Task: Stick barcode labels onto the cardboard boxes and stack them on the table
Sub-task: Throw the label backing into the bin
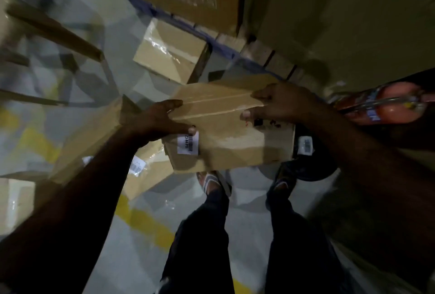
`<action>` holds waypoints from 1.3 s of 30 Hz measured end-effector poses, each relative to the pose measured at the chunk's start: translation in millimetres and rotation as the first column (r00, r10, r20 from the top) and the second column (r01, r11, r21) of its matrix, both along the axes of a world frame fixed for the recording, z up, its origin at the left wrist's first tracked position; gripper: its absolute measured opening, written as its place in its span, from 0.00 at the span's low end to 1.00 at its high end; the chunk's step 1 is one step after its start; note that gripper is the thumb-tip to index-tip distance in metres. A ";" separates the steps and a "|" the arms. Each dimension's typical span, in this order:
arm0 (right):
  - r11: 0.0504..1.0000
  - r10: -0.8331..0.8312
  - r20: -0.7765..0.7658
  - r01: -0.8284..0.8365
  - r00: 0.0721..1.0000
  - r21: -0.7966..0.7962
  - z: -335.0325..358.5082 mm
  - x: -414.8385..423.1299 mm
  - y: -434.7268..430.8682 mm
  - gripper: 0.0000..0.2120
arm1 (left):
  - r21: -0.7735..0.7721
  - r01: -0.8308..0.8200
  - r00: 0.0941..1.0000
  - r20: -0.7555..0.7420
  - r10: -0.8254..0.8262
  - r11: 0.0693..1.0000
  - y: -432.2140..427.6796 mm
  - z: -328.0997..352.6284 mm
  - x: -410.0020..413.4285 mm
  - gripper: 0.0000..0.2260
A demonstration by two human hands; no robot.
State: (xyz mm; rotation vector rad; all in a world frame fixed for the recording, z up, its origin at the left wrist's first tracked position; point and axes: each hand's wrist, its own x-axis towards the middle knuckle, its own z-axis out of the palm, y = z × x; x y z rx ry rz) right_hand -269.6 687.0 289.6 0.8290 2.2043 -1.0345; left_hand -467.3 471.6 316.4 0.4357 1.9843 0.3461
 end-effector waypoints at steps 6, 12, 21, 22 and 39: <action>0.972 -0.197 -0.010 0.197 0.980 0.132 144.4 67.9 -26.1 0.44 | 0.262 0.140 0.990 -0.028 -0.137 0.955 8.9 105.2 7.6 0.39; 0.836 -0.490 -0.062 0.489 0.870 0.248 243.8 168.4 -70.2 0.41 | 0.434 0.453 0.889 -0.151 -0.432 0.779 46.7 180.6 64.2 0.33; 0.522 -0.780 -0.179 0.781 0.600 0.343 392.0 314.8 -203.3 0.24 | 0.660 0.618 0.730 -0.280 -0.624 0.427 32.9 290.2 200.3 0.27; 0.473 -0.801 -0.202 0.802 0.564 0.364 408.8 334.0 -228.0 0.23 | 0.689 0.606 0.724 -0.270 -0.635 0.398 24.4 305.8 222.2 0.26; -0.568 -0.762 -0.623 0.644 -0.175 0.513 575.8 577.9 -618.9 0.38 | 0.907 0.378 0.280 -0.303 -0.911 -0.186 -140.5 494.3 609.9 0.25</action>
